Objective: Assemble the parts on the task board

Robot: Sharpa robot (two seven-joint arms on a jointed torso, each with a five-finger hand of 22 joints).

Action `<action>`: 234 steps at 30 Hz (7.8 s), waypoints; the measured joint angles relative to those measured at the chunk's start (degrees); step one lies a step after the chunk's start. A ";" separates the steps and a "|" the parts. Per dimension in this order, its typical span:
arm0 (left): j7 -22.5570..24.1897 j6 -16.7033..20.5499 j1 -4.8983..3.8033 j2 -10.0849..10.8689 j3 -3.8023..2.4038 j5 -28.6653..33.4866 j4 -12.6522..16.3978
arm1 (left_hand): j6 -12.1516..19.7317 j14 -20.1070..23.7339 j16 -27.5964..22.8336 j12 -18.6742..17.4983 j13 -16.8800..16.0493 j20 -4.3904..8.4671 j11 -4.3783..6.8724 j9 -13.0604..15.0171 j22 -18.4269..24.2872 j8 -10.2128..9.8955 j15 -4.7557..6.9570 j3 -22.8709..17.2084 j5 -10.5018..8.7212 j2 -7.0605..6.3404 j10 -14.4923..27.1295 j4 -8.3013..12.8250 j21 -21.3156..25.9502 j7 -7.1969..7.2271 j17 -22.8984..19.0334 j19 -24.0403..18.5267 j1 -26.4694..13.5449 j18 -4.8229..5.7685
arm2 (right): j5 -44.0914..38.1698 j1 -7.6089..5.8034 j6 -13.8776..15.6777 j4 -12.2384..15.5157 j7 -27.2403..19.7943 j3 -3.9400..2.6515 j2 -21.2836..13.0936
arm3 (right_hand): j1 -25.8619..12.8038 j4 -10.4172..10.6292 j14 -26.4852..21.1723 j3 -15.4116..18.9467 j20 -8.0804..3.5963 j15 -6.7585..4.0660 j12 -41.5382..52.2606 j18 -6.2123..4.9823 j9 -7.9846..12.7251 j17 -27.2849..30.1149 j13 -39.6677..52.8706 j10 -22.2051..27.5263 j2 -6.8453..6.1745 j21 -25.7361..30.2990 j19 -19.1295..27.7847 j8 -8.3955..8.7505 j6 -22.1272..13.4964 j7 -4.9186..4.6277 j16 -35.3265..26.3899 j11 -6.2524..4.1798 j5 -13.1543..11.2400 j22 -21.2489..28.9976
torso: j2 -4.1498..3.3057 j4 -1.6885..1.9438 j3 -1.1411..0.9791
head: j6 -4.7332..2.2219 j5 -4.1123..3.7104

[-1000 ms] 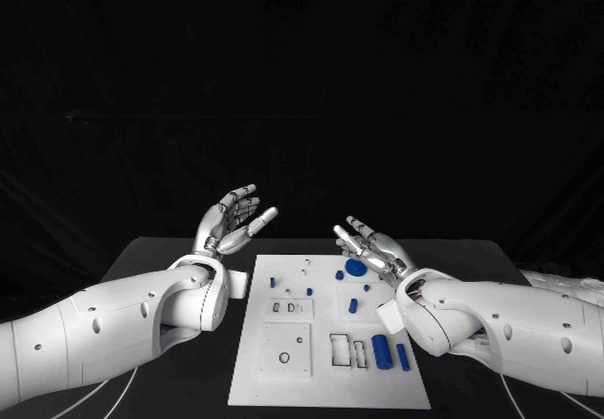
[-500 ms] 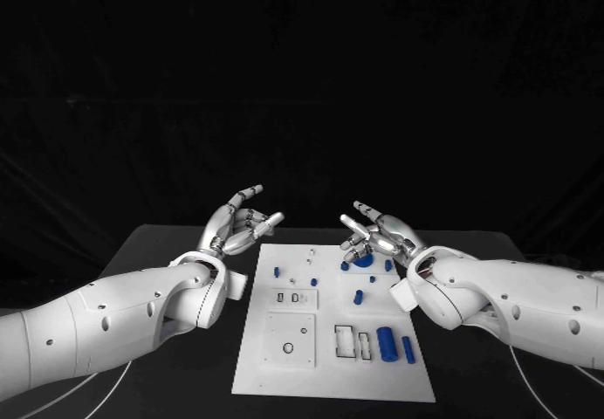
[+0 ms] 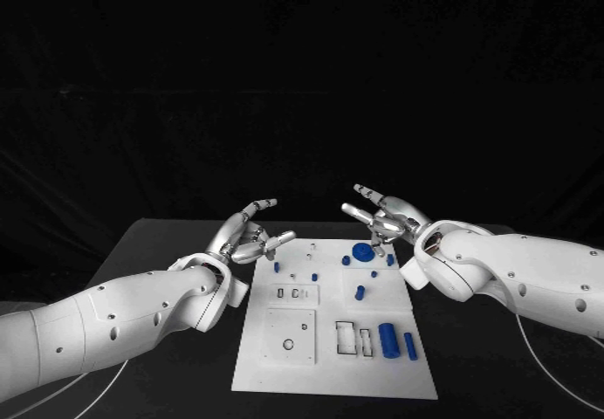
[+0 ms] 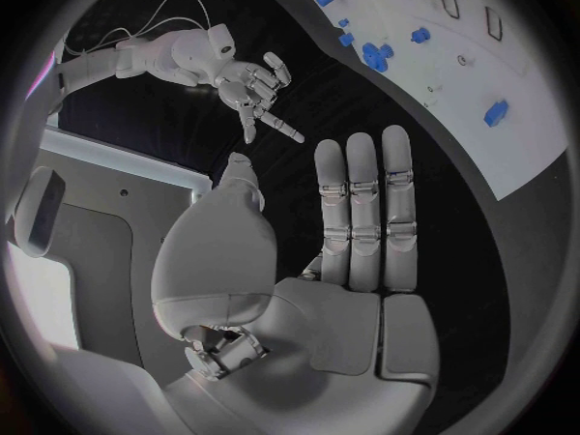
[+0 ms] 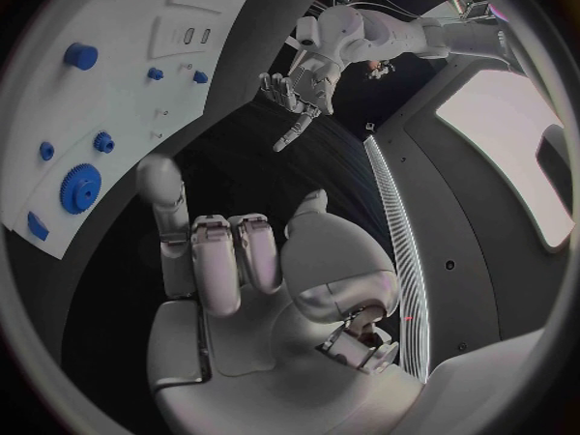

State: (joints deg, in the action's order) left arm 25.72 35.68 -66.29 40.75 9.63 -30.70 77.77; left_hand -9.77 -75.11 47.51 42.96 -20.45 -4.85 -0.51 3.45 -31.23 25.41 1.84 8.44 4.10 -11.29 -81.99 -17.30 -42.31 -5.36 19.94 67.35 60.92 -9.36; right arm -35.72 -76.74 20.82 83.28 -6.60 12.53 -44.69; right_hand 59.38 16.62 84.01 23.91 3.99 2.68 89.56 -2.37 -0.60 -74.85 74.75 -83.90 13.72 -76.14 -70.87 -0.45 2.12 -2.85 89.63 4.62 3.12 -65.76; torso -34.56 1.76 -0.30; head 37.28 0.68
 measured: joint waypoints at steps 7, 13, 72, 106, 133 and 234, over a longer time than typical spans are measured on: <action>-3.00 -1.31 -0.09 -1.15 0.15 -6.05 -1.70 | -3.35 -8.85 41.57 45.80 -53.35 0.47 -1.73 -0.26 -42.91 0.67 -1.57 0.25 -0.51 -0.56 -2.01 -0.05 -40.80 -2.51 53.82 13.87 -0.56 7.13 | -7.68 -0.39 -3.71 -2.07 3.75 0.03 0.91 | 3.14 -0.27 -0.09 -0.70 0.42 0.51 0.28 2.00 -1.33 -0.10 0.21 -0.11 0.20 -13.62 -12.85 -1.68 5.52 -1.47 0.17 0.48 0.00 -9.20 | -0.69 0.57 -0.17 | 0.15 -0.37; -4.80 -2.07 -0.53 -1.48 0.18 -10.32 -3.16 | -6.02 -8.84 42.35 46.89 -54.50 -0.12 -2.45 -0.15 -43.72 0.67 -2.38 -0.23 -0.51 0.30 -2.16 -0.06 -47.16 -2.74 55.02 16.47 -0.18 8.78 | -12.58 -0.46 -5.38 -4.44 5.76 0.03 2.32 | 7.76 -0.29 0.02 -1.71 1.62 -1.48 -13.03 2.01 -1.75 -0.10 -14.21 24.82 0.49 -13.66 -13.14 -1.78 8.06 -2.30 0.17 -1.72 0.00 -9.19 | -1.19 0.68 -0.27 | 0.18 -0.75; -7.11 -4.90 -1.69 -1.48 0.09 -17.18 -4.48 | -34.78 -8.91 42.11 20.72 -33.32 -3.46 -3.27 1.36 -43.69 -3.26 -3.27 -0.70 -0.95 10.94 11.57 0.72 -35.24 -2.41 54.98 1.98 2.80 5.36 | -52.69 3.70 -9.05 -17.57 14.60 -0.42 12.78 | 25.99 -13.94 -0.07 -18.03 5.01 -0.14 -77.01 1.98 -6.25 -0.06 -71.11 32.54 -4.66 -13.61 -12.93 -6.40 50.12 -5.52 0.14 1.59 0.19 -9.15 | -3.18 0.99 -0.60 | 1.60 -1.22; -7.16 -4.90 -1.70 -1.18 0.09 -17.18 -4.79 | -35.79 -8.91 41.42 18.60 -30.88 -3.46 -3.38 1.37 -43.68 -4.15 -3.27 0.17 -0.95 11.59 13.10 0.64 -33.35 -2.61 54.97 -0.48 3.46 5.36 | -54.29 4.20 -10.79 -19.09 18.27 -0.61 14.42 | 28.32 -14.68 0.02 -24.50 3.28 -2.12 -80.59 1.98 -4.93 -0.05 -71.47 23.36 -4.11 -13.60 -13.21 -5.28 56.34 -3.56 0.14 -0.54 -0.02 -9.18 | -3.14 0.98 -0.53 | 2.02 -1.51; -7.00 -5.18 -1.70 -0.70 0.08 -17.06 -3.92 | -37.15 1.46 31.69 6.32 -19.03 -3.76 -3.90 1.49 -36.95 -6.75 -3.71 2.88 -1.09 13.75 22.56 0.62 -21.85 -2.93 54.39 -13.39 5.62 2.13 | -51.13 3.88 4.77 -16.03 13.66 -1.43 13.08 | 28.87 -13.78 -0.18 -27.53 2.25 -2.90 -83.61 1.98 -4.95 -0.09 -71.32 18.60 -5.03 -13.60 -13.03 -5.77 58.33 -4.91 0.14 0.33 -0.18 -9.16 | -3.28 1.21 -0.54 | 2.11 -1.31; -2.64 -2.92 -3.30 0.58 0.01 -6.91 -3.86 | -39.26 13.39 14.70 -1.60 -11.33 -4.07 -4.09 2.45 -26.42 -9.15 -3.87 6.64 -1.33 16.26 24.03 0.65 -3.82 -3.00 37.60 -22.58 8.13 -0.46 | -53.77 4.96 5.23 -25.52 16.77 -1.78 21.14 | 28.89 -13.13 -0.19 -29.74 2.26 -2.90 -86.23 1.98 -5.05 -0.09 -71.36 17.38 -6.53 -13.60 -13.03 -4.64 58.99 -4.41 0.14 -0.46 -0.24 -9.15 | -5.22 3.24 -0.27 | 1.29 -3.03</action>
State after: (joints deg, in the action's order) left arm 23.08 32.76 -69.60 41.33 9.64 -37.61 73.91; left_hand -49.02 -61.73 62.21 41.36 -31.78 -8.92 -4.60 5.90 -57.65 16.26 -2.03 15.08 2.77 4.97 -57.95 -16.65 -46.14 -8.37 57.54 44.77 69.05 -9.82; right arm -89.49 -71.78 26.05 57.76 10.18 10.75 -23.55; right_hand 88.26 3.50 83.82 -5.83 6.25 -0.22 3.33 -0.39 -5.65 -74.94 3.39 -66.52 7.19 -89.74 -83.90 -5.09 61.11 -7.26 89.77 4.17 2.88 -74.91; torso -39.78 5.00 -0.58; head 38.57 -2.35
